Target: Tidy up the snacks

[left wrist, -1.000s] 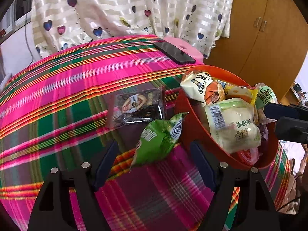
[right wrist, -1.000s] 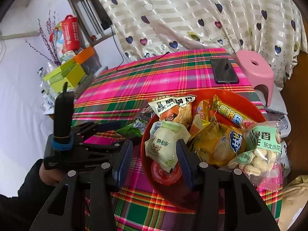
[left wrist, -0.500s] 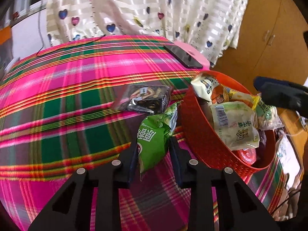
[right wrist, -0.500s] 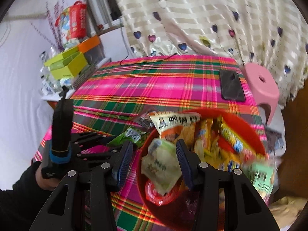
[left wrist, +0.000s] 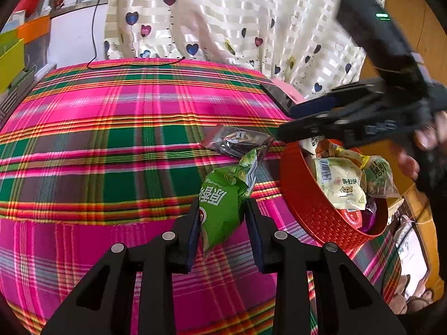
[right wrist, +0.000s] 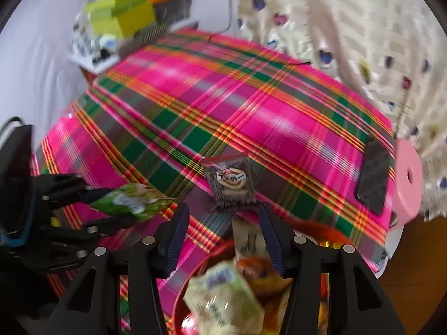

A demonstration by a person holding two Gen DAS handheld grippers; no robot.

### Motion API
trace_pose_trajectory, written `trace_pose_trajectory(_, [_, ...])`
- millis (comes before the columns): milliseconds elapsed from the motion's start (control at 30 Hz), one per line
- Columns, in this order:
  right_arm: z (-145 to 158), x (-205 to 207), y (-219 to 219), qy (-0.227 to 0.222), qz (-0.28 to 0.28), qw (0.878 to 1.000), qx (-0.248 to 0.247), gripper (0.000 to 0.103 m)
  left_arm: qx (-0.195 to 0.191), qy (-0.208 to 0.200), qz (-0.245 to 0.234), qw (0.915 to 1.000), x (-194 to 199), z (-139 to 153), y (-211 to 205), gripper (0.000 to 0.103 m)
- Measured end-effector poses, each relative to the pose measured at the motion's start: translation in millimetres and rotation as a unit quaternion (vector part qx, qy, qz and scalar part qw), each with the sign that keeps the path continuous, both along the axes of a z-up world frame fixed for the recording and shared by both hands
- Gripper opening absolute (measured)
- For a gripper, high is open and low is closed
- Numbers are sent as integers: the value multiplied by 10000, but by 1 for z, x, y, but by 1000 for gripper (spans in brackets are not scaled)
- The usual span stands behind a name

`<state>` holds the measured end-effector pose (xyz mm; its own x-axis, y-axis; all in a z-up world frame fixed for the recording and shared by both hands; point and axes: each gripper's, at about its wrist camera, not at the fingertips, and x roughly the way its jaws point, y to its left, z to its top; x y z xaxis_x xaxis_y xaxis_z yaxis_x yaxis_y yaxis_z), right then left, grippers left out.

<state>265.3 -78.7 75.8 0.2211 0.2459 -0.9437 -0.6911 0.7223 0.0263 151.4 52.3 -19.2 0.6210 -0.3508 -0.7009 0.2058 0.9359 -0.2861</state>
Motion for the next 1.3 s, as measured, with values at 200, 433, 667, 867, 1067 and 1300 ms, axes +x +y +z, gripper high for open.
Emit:
trace_pose_trajectory(200, [-26, 31, 26, 432, 334, 9963, -671, 58, -170, -31, 110, 9998, -5, 0, 12, 32])
trace_pose_trajectory(433, [-64, 53, 44, 1063, 444, 9849, -1291, 59, -304, -43, 212, 9993, -9, -1, 24, 32])
trace_pose_trajectory(667, [-82, 65, 47, 1222, 266, 9820, -1413, 53, -385, -57, 367, 9986, -9, -2, 36, 32])
trace_pose_trajectory(867, [-74, 67, 45, 1083, 105, 9884, -1061, 40, -401, -46, 403, 9984, -10, -3, 36, 32])
trace_pose_trajectory(1067, [-56, 54, 44, 899, 57, 9927, -802, 33, -422, -105, 448, 9981, -17, 2, 35, 32])
trace_pose_trajectory(1300, [-34, 38, 41, 706, -50, 9964, -467, 33, -410, -196, 541, 9975, -29, 10, 41, 32])
